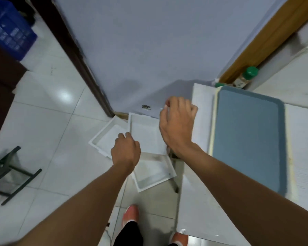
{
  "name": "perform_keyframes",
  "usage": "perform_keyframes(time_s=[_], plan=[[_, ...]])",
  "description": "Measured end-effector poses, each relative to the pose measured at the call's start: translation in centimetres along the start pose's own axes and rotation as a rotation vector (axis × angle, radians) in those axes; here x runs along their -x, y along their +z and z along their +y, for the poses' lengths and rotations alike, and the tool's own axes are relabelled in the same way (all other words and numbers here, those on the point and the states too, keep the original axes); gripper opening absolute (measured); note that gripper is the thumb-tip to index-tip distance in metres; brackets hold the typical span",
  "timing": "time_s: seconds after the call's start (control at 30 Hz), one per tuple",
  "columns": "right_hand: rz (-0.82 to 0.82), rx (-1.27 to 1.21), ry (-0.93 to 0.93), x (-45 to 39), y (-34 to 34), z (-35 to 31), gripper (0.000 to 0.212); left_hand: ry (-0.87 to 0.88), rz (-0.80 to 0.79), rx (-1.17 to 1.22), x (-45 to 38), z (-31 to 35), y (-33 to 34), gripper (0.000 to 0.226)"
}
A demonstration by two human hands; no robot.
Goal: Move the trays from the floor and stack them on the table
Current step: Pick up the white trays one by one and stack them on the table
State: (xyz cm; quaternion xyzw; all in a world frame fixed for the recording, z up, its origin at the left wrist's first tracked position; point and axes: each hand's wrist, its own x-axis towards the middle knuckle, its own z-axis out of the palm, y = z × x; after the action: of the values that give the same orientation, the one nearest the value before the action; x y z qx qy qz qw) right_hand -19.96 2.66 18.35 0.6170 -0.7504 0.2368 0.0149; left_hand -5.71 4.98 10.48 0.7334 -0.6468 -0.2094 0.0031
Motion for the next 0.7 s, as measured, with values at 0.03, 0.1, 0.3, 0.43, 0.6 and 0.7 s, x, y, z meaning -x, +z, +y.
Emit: perform_keyframes(time_s=[0.03,0.1,0.3,0.43,0.6,0.7], plan=[[-0.066,-0.027,0.003,0.3,1.9,-1.5,0.021,-0.062,-0.060,-0.001,-1.0,-2.2,0.7,0.027],[-0.290,-0.037,0.051,1.3,6.5,-3.4,0.025,-0.183,-0.157,0.009,-2.6,-5.9,2.3,0.030],[-0.926,0.056,0.387,5.1,20.7,0.0,0.038,-0.273,-0.300,0.160,-9.4,-11.2,10.9,0.037],[-0.909,0.039,0.662,9.0,28.5,4.7,0.042,-0.368,-0.330,0.437,-13.0,-12.1,18.6,0.043],[-0.758,-0.186,1.167,11.8,34.5,8.4,0.069,-0.573,-0.437,0.889,-15.8,-11.9,25.7,0.065],[-0.764,-0.335,1.250,13.2,35.7,8.8,0.074,-0.663,-0.456,0.987,-16.7,-12.1,27.7,0.065]])
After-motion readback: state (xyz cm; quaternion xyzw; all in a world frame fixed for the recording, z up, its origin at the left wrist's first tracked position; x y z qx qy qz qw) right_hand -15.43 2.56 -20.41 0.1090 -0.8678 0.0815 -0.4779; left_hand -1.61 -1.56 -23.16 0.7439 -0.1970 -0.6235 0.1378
